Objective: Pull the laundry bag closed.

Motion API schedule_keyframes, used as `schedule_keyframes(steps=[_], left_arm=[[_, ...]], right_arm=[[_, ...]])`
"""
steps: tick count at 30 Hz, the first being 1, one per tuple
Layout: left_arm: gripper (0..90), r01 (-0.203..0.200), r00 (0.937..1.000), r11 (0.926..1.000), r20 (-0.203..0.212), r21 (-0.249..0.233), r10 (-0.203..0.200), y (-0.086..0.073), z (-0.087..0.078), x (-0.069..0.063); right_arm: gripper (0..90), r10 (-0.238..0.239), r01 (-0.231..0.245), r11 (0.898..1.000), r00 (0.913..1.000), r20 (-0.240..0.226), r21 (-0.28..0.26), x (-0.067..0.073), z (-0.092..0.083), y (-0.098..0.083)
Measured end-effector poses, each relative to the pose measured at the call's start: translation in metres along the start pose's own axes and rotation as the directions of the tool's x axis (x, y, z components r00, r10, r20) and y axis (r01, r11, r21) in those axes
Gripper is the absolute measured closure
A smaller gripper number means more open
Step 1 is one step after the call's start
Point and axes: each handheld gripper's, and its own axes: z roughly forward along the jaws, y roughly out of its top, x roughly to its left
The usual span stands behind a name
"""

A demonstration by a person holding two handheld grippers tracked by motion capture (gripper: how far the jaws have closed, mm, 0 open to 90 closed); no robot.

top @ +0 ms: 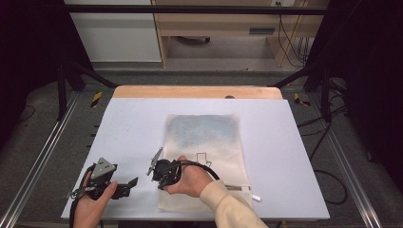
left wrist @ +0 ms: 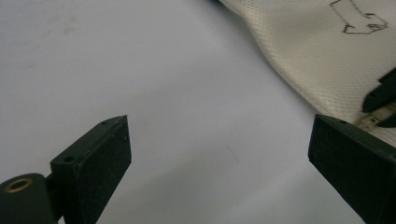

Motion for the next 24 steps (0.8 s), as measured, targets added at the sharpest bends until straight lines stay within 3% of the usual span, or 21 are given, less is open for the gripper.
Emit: schedule_keyframes(steps=[6, 7, 8, 9, 10, 12, 17, 24], left_arm=[[5.8, -0.010, 0.9960, 0.9996, 0.089, 0.025, 0.008, -0.003, 0.002, -0.017], [5.8, -0.010, 0.9960, 0.9996, 0.089, 0.025, 0.008, -0.003, 0.002, -0.017], [5.8, 0.007, 0.9912, 0.9995, 0.132, 0.031, -0.011, -0.004, 0.004, -0.022], [5.8, 0.007, 0.9912, 0.9995, 0.132, 0.031, -0.011, -0.004, 0.004, -0.022], [5.9, 0.013, 0.9853, 0.9990, 0.169, 0.044, -0.020, -0.005, 0.006, -0.027], [6.1, 0.027, 0.9799, 0.9989, 0.196, 0.039, -0.034, -0.005, 0.007, -0.032], [7.3, 0.027, 0.9746, 0.9991, 0.221, 0.034, -0.034, -0.004, 0.010, -0.037], [13.4, 0.052, 0.9600, 0.9980, 0.273, 0.036, -0.060, -0.004, 0.018, -0.043]], right_arm=[[81.7, -0.015, 0.015, 1.000, 0.9999, 0.000, 0.008, -0.001, -0.006, 0.004], [81.7, -0.014, 0.014, 1.000, 0.9999, -0.001, 0.011, -0.001, -0.006, 0.004], [81.7, -0.014, 0.013, 1.000, 0.9999, 0.002, 0.012, -0.001, -0.007, 0.005], [81.7, -0.014, 0.013, 1.000, 0.9999, 0.002, 0.012, -0.001, -0.007, 0.005], [81.7, -0.017, 0.017, 1.000, 0.9998, 0.000, 0.016, -0.002, -0.008, 0.006], [81.7, -0.021, 0.021, 1.000, 0.9998, 0.002, 0.013, -0.002, -0.009, 0.007], [81.7, -0.028, 0.028, 1.000, 0.9996, 0.007, 0.013, -0.002, -0.011, 0.007], [81.8, -0.030, 0.030, 1.000, 0.9995, 0.007, 0.007, -0.002, -0.014, 0.009]])
